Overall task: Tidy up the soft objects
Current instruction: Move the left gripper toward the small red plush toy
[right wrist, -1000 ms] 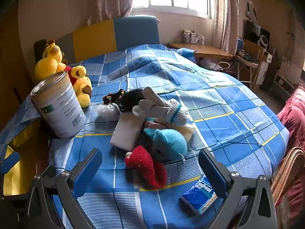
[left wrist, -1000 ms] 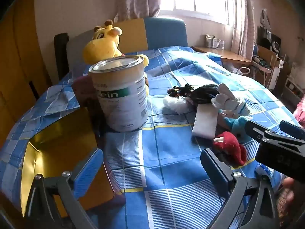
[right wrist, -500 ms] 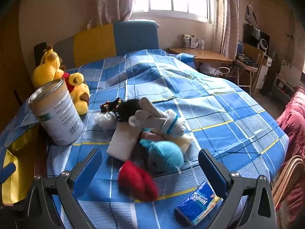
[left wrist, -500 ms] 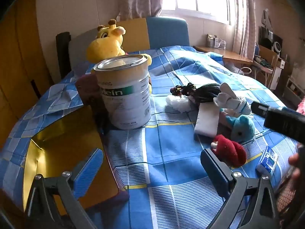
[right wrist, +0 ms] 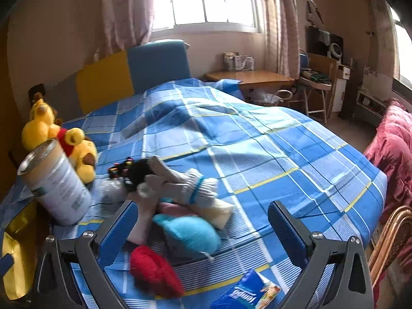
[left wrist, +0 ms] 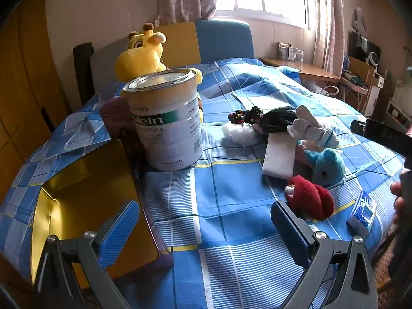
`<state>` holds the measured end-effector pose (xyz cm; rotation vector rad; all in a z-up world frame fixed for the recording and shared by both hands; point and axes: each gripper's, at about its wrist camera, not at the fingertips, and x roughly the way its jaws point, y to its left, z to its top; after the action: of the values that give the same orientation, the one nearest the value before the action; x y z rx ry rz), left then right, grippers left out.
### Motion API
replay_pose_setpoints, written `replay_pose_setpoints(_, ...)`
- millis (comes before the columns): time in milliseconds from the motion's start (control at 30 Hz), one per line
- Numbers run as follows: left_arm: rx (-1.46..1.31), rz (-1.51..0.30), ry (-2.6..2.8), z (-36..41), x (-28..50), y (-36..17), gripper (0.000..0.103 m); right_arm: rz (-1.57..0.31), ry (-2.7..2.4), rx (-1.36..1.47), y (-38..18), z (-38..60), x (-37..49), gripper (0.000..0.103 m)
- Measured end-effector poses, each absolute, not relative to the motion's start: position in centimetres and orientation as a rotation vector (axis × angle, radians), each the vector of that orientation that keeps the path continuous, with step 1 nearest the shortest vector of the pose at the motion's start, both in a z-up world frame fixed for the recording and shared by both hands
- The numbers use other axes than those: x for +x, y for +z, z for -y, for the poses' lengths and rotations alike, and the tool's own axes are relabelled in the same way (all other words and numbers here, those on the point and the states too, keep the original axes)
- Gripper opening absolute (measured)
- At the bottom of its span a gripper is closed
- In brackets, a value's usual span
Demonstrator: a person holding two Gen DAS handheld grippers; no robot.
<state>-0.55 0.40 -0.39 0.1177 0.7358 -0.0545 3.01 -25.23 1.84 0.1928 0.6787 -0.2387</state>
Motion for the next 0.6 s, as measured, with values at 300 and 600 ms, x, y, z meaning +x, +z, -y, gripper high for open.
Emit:
replay_pose_setpoints(300, 0.127, -0.758, -0.086, 0.0, -0.3, -1.2, 0.103, -0.693, -0.210, 0.356, 1.1, 27.2, 3.0, 0.103)
replay_pose_setpoints(600, 0.083, -0.818, -0.162, 0.3, 0.3, -2.3, 0.103, -0.691, -0.197, 0.367, 1.0, 27.2, 3.0, 0.103)
